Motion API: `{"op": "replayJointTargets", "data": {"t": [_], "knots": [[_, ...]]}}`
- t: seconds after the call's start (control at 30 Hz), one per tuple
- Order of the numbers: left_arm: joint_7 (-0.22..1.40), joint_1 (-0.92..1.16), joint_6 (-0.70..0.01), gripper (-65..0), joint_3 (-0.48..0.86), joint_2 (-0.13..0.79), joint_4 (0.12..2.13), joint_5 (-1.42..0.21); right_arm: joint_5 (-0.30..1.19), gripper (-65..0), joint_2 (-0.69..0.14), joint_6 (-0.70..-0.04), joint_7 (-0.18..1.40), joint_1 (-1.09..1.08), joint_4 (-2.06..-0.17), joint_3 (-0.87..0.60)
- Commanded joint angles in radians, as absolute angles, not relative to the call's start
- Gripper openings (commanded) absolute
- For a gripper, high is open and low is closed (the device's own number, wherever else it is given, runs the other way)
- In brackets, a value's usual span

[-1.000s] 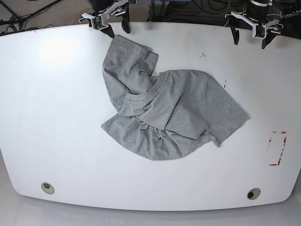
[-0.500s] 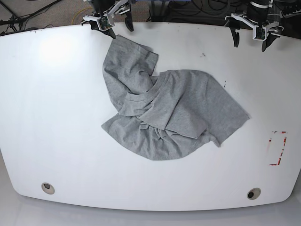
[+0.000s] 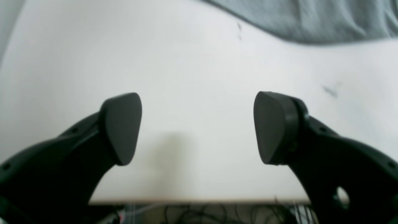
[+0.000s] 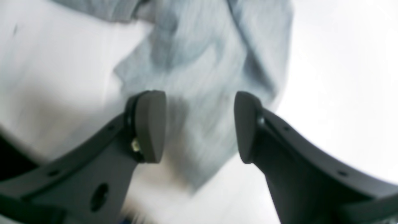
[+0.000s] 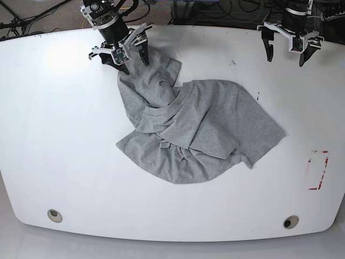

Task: Fold the T-shirt properly
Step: 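Lower the right gripper onto the bunched shirt fabric and grasp it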

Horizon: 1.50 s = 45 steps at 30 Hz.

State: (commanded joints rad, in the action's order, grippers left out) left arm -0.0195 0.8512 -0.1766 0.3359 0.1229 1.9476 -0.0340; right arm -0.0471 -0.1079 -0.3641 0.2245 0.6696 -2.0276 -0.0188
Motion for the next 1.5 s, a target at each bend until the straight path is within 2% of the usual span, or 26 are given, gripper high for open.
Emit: {"op": "replayJointTargets", "data": {"t": [0.2,0.8,1.0,1.5], "knots": [[-0.010,0.840,-0.177,-12.2,0.333,0.119,1.947,-0.034,0.052,-32.0,-0.106,-0.379,0.344,0.588,-2.027,0.004],[-0.007,0.842,-0.183,-12.3,0.348,0.118,1.949,-0.037,0.126,-29.4,-0.100,-0.385,0.466,0.407,-2.021,0.026],[-0.007,0.835,-0.182,-12.0,0.342,0.121,1.954,-0.042,0.171,-30.2,-0.083,-0.407,0.486,0.366,-1.999,-0.009],[-0.004,0.826,-0.186,-11.8,0.349,0.120,1.954,-0.043,0.190,-30.1,-0.064,-0.414,0.473,0.288,-1.899,-0.067]]}}
